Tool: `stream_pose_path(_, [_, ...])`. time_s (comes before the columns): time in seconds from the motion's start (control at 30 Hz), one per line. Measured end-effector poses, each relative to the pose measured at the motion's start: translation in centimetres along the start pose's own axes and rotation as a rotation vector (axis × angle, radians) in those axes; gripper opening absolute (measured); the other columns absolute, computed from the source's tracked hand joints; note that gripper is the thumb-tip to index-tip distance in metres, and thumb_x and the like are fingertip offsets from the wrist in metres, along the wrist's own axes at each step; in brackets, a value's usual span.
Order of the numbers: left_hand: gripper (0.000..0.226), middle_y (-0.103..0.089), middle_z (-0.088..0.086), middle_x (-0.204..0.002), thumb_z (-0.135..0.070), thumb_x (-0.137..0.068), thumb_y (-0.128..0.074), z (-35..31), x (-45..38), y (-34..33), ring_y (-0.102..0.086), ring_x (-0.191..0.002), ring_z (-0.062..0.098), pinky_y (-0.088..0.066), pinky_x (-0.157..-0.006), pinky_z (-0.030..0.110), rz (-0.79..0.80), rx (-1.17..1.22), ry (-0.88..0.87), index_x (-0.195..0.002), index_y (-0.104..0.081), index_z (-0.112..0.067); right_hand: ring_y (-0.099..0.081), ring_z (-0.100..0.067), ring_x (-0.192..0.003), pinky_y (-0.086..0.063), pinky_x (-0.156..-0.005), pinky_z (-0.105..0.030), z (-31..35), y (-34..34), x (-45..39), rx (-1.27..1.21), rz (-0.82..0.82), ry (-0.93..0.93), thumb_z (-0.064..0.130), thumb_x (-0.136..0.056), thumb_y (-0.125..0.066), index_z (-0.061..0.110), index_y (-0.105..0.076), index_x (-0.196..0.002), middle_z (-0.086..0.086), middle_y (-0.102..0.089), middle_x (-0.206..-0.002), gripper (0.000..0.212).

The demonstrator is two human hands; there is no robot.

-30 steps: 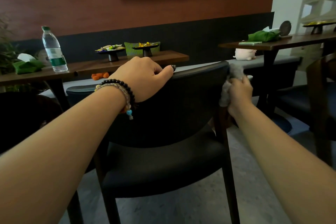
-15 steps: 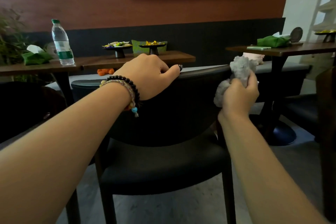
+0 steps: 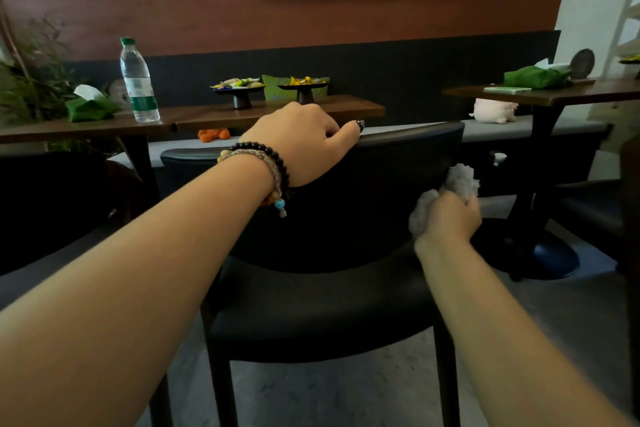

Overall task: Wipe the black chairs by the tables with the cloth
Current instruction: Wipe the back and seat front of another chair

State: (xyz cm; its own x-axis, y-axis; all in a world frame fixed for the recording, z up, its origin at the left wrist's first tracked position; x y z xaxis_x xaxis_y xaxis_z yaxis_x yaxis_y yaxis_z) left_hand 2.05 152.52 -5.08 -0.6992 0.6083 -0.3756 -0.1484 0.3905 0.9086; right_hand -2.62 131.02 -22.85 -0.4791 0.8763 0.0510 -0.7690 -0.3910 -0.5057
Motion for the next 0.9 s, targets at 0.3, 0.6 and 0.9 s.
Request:
stream_pose_path(0.3, [0.059,-0.043,-0.011,-0.038,-0.060,-0.096,-0.027,0.0,-0.3,-0.3,-0.041,-0.032,0.000,-0.031,-0.044,0.021,-0.006,-0.033,-0.041,-0.065,-0.060,-0.022,-0.044,-0.013,-0.133,-0.036,-0.114,-0.032,1.0,-0.5,6.5,0.044,0.133,0.474,0.001,-0.091,-0.049,0.027,-0.045,-0.144,-0.004,-0.044,-0.145,0.059])
stream_pose_path(0.6, [0.029,-0.065,-0.013,-0.063,-0.050,-0.087,-0.060,1.8,-0.7,0.0,-0.058,-0.057,-0.001,-0.049,-0.059,0.024,0.103,0.358,0.043,-0.082,-0.076,-0.025,-0.023,-0.016,-0.147,-0.026,-0.118,-0.032,2.1,-3.0,12.5,0.152,0.193,0.764,0.003,-0.090,-0.048,0.026,-0.038,-0.149,-0.006,-0.025,-0.158,0.064])
stream_pose_path(0.9, [0.048,-0.050,-0.010,-0.045,-0.037,-0.090,-0.054,8.7,1.3,2.9,-0.049,-0.054,0.014,-0.039,-0.056,0.028,-0.156,0.252,0.047,-0.046,-0.059,-0.021,-0.034,-0.038,-0.139,-0.029,-0.108,-0.068,1.5,-7.6,20.3,0.675,0.566,1.878,0.009,-0.100,-0.052,0.020,-0.062,-0.123,-0.009,-0.045,-0.147,0.028])
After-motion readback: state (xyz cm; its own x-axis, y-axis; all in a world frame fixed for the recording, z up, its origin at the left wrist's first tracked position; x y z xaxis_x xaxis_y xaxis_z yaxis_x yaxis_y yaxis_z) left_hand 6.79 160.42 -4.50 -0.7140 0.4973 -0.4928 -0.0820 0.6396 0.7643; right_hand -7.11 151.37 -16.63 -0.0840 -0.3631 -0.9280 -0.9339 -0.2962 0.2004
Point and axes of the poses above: each hand's wrist, its own x-axis away from the middle knuckle, its own y-axis out of the back of the hand, z = x × y, the point moved 10 cm from there along -x, towards the middle knuckle
